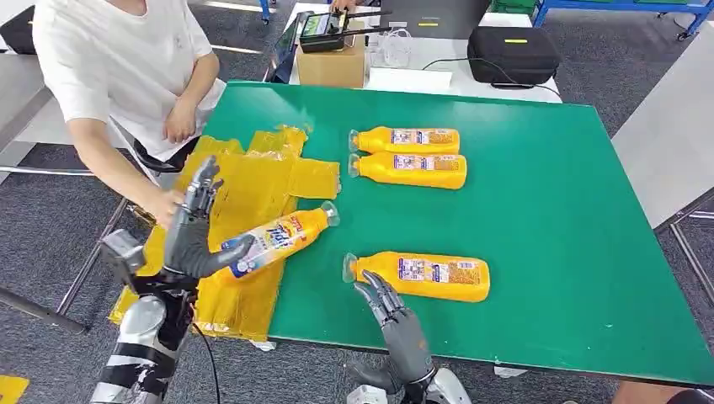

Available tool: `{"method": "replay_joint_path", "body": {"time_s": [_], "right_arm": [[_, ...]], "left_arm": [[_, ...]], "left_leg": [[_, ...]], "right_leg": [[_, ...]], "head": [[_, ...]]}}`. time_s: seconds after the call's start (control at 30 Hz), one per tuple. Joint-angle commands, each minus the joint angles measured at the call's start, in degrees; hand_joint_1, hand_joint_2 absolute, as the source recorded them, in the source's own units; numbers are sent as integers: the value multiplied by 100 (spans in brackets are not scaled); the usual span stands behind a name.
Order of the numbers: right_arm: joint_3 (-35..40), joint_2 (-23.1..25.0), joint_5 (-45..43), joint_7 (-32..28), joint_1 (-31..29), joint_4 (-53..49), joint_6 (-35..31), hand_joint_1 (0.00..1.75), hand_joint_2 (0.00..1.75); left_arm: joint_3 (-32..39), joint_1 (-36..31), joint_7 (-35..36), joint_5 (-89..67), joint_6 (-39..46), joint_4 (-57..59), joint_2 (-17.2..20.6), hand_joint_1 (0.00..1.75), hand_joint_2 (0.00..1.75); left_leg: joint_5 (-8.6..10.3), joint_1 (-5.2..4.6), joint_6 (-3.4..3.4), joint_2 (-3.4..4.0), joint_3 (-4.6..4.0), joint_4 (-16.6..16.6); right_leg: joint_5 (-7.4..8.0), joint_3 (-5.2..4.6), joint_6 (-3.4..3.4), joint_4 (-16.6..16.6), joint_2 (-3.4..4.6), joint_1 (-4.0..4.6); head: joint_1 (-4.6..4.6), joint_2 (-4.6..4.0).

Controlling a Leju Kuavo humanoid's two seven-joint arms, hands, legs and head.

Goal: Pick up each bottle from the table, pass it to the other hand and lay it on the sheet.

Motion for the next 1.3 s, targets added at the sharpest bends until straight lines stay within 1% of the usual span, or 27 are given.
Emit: {"method": "replay_joint_path", "body": {"time_s": [0.03, 0.07, 0.1, 0.13, 0.23, 0.3, 0.33, 0.37, 0.4, 0.47, 0.5, 0.57, 0.8, 0.83, 0.87, 0.97, 1.0, 1.07, 1.1, 1.13, 1.17, 1.2, 1.23, 1.27, 1.3], "right_arm": [[-1664, -464, 2057, 1648, -129, -583, 358, 0, 175], [-1713, -498, 2054, 1649, -170, -623, 490, 0, 175], [-1747, -508, 1997, 1622, -200, -630, 590, 0, 175], [-1737, -540, 2047, 1651, -261, -592, 723, 0, 175], [-1682, -679, 2415, 2073, -571, -257, 1214, 0, 175], [-1656, -750, 2523, 2186, -761, -34, 1319, 0, 175], [-1643, -775, 2630, 2277, -819, 16, 1358, 0, 175], [-1624, -825, 2777, 2484, -887, 6, 1478, 0, 175], [-1626, -854, 2929, 2641, -934, 15, 1526, 0, 175], [-1634, -918, 3047, 2796, -1099, 84, 1676, 0, 175], [-1643, -928, 3041, 2805, -1234, 192, 1727, 0, 175], [-1636, -885, 2785, 2631, -1533, 462, 1994, 0, 175], [-1594, -852, 2739, 2594, -1567, 558, 2017, 0, 175], [-1567, -830, 2596, 2514, -1661, 677, 2144, 0, 175], [-1522, -806, 2567, 2503, -1756, 806, 2191, 0, 175], [-1269, -621, 2401, 2474, -2170, 1507, 2497, 0, 175], [-1174, -584, 2379, 2559, -2293, 1758, 2649, 0, 175], [-905, -621, 2353, 2773, -2506, 2194, 3040, 0, 175], [-682, -669, 2311, 2783, -2661, 2446, 3146, 0, 175], [-715, -647, 2153, 2757, -2701, 2545, 3183, 0, 175], [-608, -656, 2099, 2790, -2772, 2662, 3222, 0, 175], [-426, -703, 2117, 2741, -2885, 2794, 3400, 0, 175], [-368, -716, 2061, 2686, -2952, 2868, 3523, 0, 175], [-259, -724, 2037, 2678, -3030, 2956, 3564, 0, 175], [-259, -724, 2037, 2678, -3030, 2956, 3564, 0, 175]], "left_arm": [[812, 812, 55, 1067, 31, -1950, -879, 0, 175], [830, 839, 18, 1050, -63, -1918, -854, 0, 175], [858, 831, -39, 1000, -82, -1883, -849, 0, 175], [900, 812, -58, 1001, -99, -1844, -885, 0, 175], [971, 766, -74, 1032, -229, -1799, -918, 0, 175], [973, 772, -70, 966, -270, -1812, -923, 0, 175], [976, 792, -69, 943, -277, -1833, -933, 0, 175], [984, 838, -68, 940, -309, -1868, -941, 0, 175], [997, 874, -69, 895, -285, -1893, -949, 0, 175], [1013, 940, -68, 875, -326, -1930, -948, 0, 175], [1026, 963, -71, 864, -351, -1922, -953, 0, 175], [1007, 955, -81, 863, -401, -1885, -956, 0, 175], [991, 935, -83, 862, -410, -1873, -958, 0, 175], [965, 921, -81, 856, -430, -1852, -947, 0, 175], [950, 913, -92, 854, -436, -1840, -951, 0, 175], [918, 882, -91, 868, -399, -1759, -946, 0, 175], [915, 890, -66, 884, -384, -1732, -932, 0, 175], [949, 956, -52, 855, -357, -1734, -921, 0, 175], [983, 978, -51, 813, -365, -1723, -924, 0, 175], [994, 983, -61, 796, -378, -1713, -919, 0, 175], [1015, 989, -64, 787, -408, -1705, -930, 0, 175], [1022, 974, -68, 768, -441, -1672, -922, 0, 175], [1019, 953, -68, 768, -460, -1639, -920, 0, 175], [1007, 938, -76, 708, -476, -1612, -922, 0, 175], [1007, 938, -76, 708, -476, -1612, -922, 0, 175]], "left_leg": [[-11, -1, 32, 7, 5, 0], [-7, -3, 22, 6, 2, -1], [-8, -5, 30, 6, 15, -12], [-4, -6, 20, -2, 2, -6], [-5, -3, 21, 7, 7, -9], [-2, -5, 12, 2, -1, -4], [-1, -3, 18, 4, 5, -8], [-1, -5, 14, 2, 0, -4], [0, -3, 21, 4, 7, -10], [-2, -2, 21, 8, 8, -11], [-3, -5, 18, 6, 6, -7], [-4, -4, 20, 15, 12, -11], [-2, -1, 13, -1, 8, -9], [-2, 1, 17, 0, 14, -13], [-2, -3, 13, 0, 6, -7], [-1, -1, 21, 12, 15, -14], [-1, -2, 17, 12, 9, -9], [1, -1, 18, 13, 13, -14], [-1, -2, 14, 9, 13, -11], [0, 0, 19, 16, 21, -19], [-1, -1, 14, 10, 17, -13], [0, -1, 19, 10, 24, -21], [-2, -2, 15, 6, 15, -12], [-2, 1, 19, 7, 25, -20], [-2, -2, 11, 3, 17, -8]], "right_leg": [[0, 8, -22, -15, 11, 6], [0, 3, -16, -10, 8, 1], [1, 18, -23, -25, 10, 2], [0, 10, -18, -18, -1, -2], [3, 11, -27, -22, 9, 2], [3, 3, -14, -15, 4, -2], [6, 8, -21, -21, 7, 1], [4, 3, -14, -16, 4, -2], [7, 10, -23, -24, 7, 3], [6, 11, -22, -24, 11, 3], [3, 8, -16, -19, 9, -1], [6, 11, -20, -22, 19, 1], [2, 14, -17, -20, 0, 3], [3, 19, -23, -25, 2, 6], [2, 11, -14, -17, 2, 1], [10, 16, -25, -26, 17, 5], [8, 11, -19, -20, 16, 3], [11, 15, -22, -25, 18, 5], [7, 15, -16, -21, 13, 2], [11, 20, -26, -29, 21, 6], [7, 17, -19, -22, 15, 3], [8, 23, -27, -29, 15, 5], [5, 16, -20, -20, 10, 3], [6, 26, -29, -29, 12, 7], [3, 16, -13, -18, 7, 2]], "head": [[7, 0], [4, 0], [7, 0], [7, 0], [4, 0], [4, 0], [4, 0], [4, 0], [7, 0], [2, 0], [4, 0], [2, 0], [4, 0], [4, 0], [4, 0], [4, 0], [4, 0], [4, 0], [4, 0], [7, 0], [2, 0], [4, 0], [4, 0], [2, 0], [4, 0]]}}
